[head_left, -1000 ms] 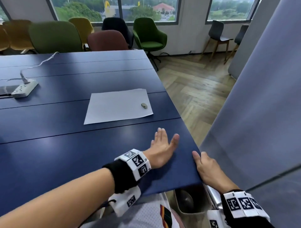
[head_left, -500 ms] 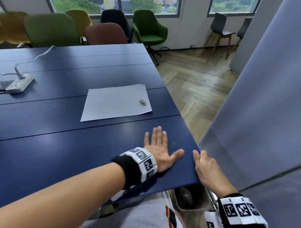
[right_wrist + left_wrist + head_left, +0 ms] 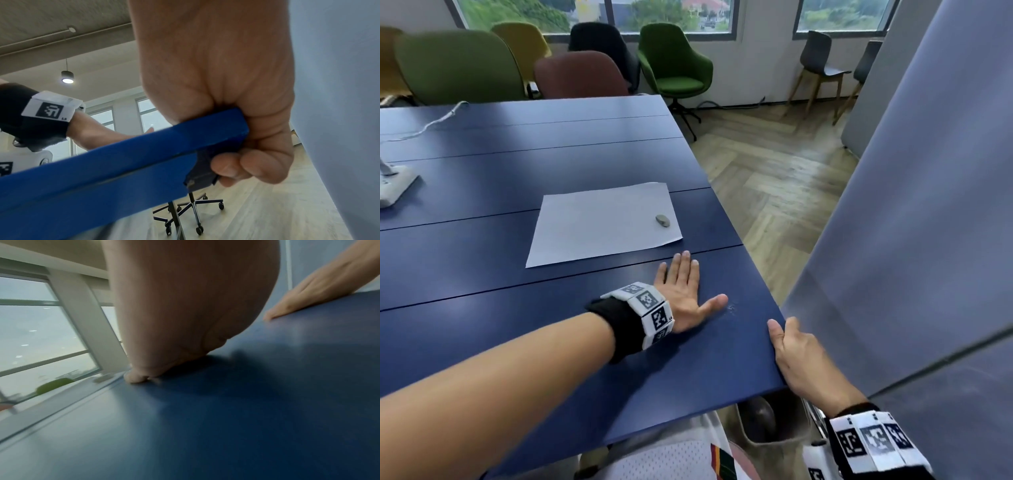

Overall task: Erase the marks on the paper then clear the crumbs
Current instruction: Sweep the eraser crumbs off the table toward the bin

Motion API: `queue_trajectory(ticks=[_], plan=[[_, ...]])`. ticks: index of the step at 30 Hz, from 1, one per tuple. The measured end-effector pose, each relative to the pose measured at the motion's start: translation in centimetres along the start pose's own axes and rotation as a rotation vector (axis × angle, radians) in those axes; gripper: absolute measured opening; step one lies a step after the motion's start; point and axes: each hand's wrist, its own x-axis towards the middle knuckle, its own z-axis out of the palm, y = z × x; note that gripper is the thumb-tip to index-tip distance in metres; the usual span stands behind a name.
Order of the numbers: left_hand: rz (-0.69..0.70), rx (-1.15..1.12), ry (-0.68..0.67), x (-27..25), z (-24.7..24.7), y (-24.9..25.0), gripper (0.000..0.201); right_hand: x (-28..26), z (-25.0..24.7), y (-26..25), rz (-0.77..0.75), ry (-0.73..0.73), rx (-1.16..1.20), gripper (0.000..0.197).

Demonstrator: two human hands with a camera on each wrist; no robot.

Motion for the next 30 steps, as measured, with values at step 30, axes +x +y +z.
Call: queue_trajectory(ticks=[30], plan=[[-0.175,-0.242,0.083,-4.4,1.1,1.8,0.096,0.2,-0.2,0.4,0.021,-0.021,0.03,0.039]])
